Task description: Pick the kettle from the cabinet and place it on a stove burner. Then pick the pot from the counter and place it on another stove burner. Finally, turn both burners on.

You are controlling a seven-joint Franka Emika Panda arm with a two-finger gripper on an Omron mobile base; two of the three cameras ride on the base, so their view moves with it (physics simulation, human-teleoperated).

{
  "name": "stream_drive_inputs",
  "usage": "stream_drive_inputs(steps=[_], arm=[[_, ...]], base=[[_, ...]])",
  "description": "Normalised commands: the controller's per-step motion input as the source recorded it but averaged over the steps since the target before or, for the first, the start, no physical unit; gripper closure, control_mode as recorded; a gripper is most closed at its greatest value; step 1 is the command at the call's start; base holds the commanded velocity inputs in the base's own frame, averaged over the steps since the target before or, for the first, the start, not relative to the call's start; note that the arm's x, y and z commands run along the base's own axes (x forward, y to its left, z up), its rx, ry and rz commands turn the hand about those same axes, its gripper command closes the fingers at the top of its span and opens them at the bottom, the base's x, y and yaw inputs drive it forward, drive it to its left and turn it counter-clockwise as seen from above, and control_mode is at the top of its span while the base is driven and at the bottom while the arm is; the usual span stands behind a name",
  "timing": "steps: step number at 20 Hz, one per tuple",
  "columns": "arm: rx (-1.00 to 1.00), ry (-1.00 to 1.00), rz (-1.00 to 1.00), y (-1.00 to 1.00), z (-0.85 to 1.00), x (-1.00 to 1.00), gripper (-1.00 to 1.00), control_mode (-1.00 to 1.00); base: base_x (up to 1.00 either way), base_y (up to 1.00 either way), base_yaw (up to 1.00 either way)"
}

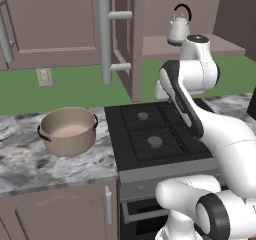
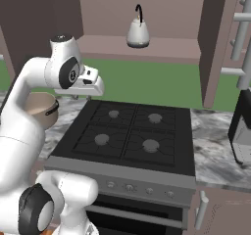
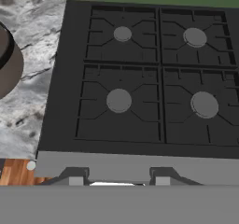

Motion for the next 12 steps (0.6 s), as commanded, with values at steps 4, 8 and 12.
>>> stream_drive_inputs(steps=[4,8,12], arm=[[0.0,-0.01,0.0,-0.14,0.0,0.01,-1.0,-1.0],[0.0,-0.08,0.0,-0.21,0.04,0.04,-1.0,-1.0],[0.0,-0.13,0.0,-0.19,0.14,0.0,-1.0,-1.0]], base=[[0.0,0.0,0.0],[0.0,0.0,0.0],[0.0,0.0,0.0]])
